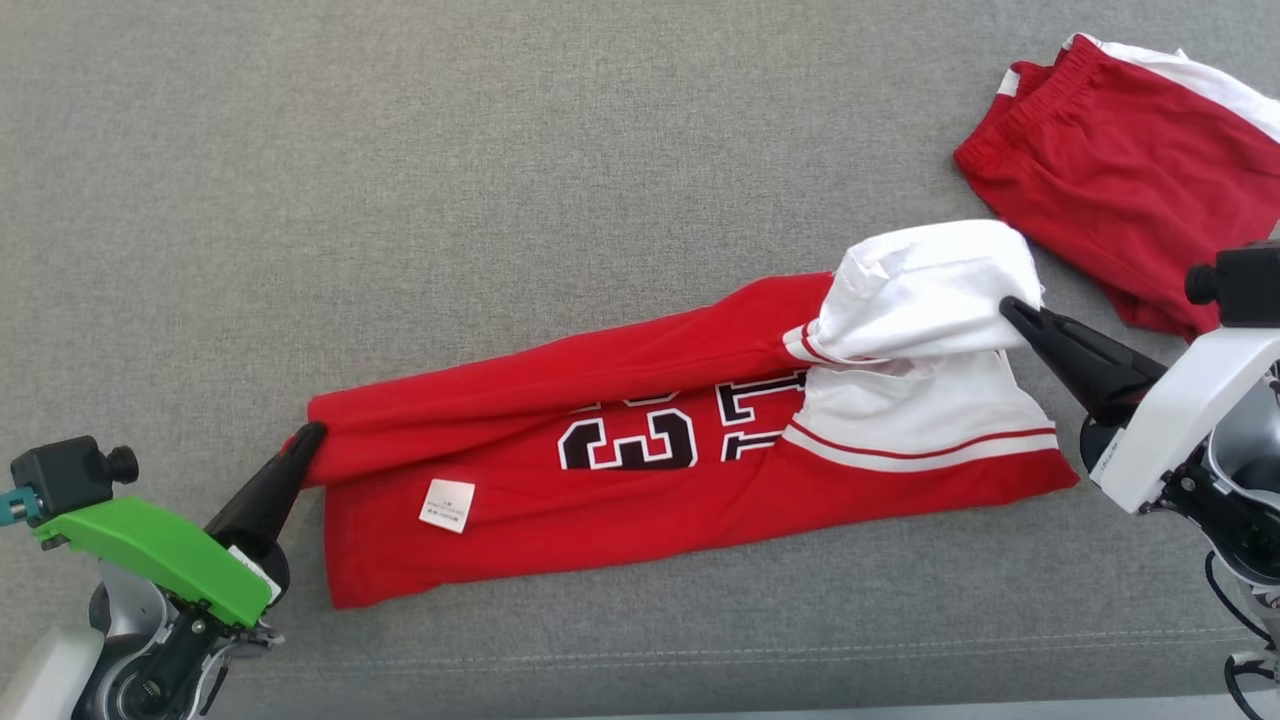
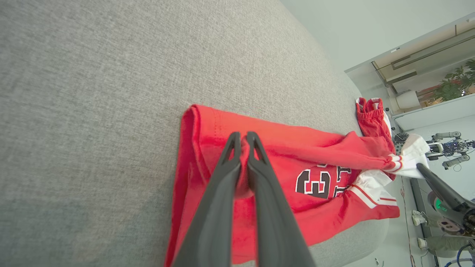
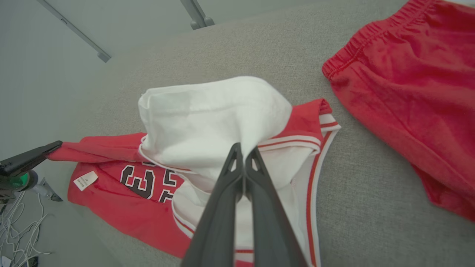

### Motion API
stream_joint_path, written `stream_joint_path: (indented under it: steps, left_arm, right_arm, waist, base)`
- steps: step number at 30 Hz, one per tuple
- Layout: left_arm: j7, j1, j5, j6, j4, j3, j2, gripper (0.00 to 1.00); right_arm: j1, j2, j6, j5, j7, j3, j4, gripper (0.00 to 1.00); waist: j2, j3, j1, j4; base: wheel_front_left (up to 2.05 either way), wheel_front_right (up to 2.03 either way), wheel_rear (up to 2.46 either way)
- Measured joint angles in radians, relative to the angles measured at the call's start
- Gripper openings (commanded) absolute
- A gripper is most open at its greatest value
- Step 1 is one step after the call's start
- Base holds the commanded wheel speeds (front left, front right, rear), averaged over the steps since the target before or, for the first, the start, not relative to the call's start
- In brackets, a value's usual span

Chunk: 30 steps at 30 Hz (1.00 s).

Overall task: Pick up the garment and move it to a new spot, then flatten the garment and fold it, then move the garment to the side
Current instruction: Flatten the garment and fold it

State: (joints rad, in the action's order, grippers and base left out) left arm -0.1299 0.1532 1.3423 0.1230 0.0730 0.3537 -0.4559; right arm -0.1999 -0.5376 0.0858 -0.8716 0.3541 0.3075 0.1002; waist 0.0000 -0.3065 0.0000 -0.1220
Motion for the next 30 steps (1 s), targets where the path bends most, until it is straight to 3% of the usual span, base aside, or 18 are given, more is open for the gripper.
stream_joint_path:
  steps: [30]
  left_arm:
    - [0.0, -0.076, 0.001, -0.032, -0.087, -0.028, -0.048, 0.0]
  right_arm:
    - [0.066, -0.03, -0.026, -0.015, 0.018, -0.012, 0.096, 0.0]
  waist:
    - [0.0, 0.049, 0.0, 0.008]
  base:
    - [0.0, 0.0, 0.0]
